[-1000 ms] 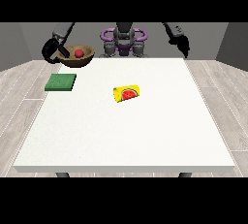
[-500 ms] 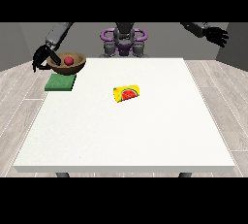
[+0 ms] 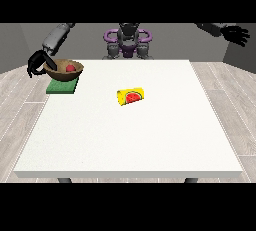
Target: Pick the cup and pour the ball into the bowl, then pick the bowl and place it on the pad
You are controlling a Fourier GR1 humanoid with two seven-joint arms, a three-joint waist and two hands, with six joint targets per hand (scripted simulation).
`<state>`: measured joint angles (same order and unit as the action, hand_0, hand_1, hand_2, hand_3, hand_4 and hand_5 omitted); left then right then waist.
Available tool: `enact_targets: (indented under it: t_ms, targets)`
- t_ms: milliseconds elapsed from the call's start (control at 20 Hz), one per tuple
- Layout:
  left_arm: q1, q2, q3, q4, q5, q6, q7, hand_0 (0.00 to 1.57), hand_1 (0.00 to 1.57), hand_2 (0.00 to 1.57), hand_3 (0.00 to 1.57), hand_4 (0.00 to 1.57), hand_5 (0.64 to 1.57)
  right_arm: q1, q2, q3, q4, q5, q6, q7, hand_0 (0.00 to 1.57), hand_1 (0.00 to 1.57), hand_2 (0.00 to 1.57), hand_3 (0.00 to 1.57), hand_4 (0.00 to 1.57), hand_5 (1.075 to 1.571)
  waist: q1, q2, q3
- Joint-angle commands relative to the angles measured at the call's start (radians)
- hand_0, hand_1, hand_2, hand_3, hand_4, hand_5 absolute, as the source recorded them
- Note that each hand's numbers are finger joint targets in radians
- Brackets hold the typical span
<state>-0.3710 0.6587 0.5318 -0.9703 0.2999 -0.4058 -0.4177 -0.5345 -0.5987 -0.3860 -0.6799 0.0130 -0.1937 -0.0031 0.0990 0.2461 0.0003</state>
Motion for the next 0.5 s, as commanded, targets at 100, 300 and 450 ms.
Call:
enact_targets:
  t_ms: [100,300,450]
  targets:
    - [-0.024,0.034,0.007,-0.039,0.028,0.002,0.052,0.0,0.0,0.0,0.0,1.17,1.548,-0.028,-0.065,-0.037,0.114,-0.021,0.062,-0.037,0.61,0.61,0.68,1.06,0.0,1.52,0.004,0.023,0.0009]
    - [0.002,0.022,-0.007,-0.005,0.013,-0.021,0.01,0.0,0.0,0.0,0.0,1.18,1.549,-0.076,-0.04,-0.022,0.106,-0.028,0.058,0.022,0.0,0.0,0.36,0.44,0.0,1.412,0.022,-0.006,0.0]
    - [0.021,-0.092,-0.102,-0.145,-0.021,0.059,0.101,0.0,0.0,0.0,0.0,1.08,1.567,-0.057,-0.021,0.004,0.146,0.002,0.052,-0.006,0.0,0.0,0.0,0.12,0.0,1.369,0.019,-0.083,0.0012]
